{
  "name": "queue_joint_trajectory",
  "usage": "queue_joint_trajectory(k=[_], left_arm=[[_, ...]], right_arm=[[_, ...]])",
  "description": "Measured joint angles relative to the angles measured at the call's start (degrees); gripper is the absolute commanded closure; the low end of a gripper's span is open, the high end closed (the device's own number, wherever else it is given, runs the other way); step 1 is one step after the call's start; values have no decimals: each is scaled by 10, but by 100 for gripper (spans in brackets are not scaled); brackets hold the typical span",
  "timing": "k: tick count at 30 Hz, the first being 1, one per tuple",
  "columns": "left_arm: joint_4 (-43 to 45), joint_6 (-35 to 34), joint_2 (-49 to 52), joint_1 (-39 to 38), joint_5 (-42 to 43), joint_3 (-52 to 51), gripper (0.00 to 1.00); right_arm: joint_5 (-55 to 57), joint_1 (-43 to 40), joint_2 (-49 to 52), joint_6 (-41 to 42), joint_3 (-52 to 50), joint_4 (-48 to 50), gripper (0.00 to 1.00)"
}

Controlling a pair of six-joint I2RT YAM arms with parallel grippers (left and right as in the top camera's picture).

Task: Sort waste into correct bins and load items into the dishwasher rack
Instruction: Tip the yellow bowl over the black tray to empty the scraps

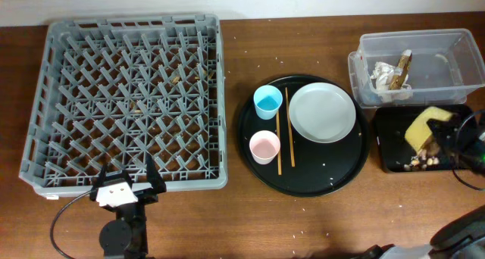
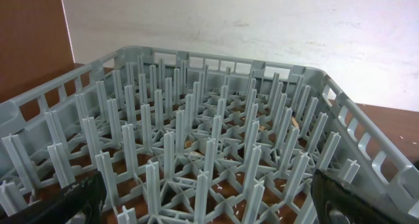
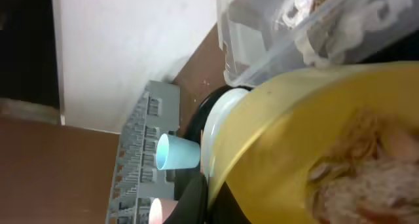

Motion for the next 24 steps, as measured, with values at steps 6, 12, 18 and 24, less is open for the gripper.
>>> queue_joint_trajectory(k=[6,12,18,24], left_arm=[[0,0,0,0,0,0,0],[0,0,0,0,0,0,0],[0,0,0,0,0,0,0],[0,0,0,0,0,0,0]], right_arm=[[-110,0,91,-63,0,24,96],[-147,0,99,-34,0,-7,96],[-150,-19,99,52,0,-10,96],[-151,-73,99,170,0,-9,96]])
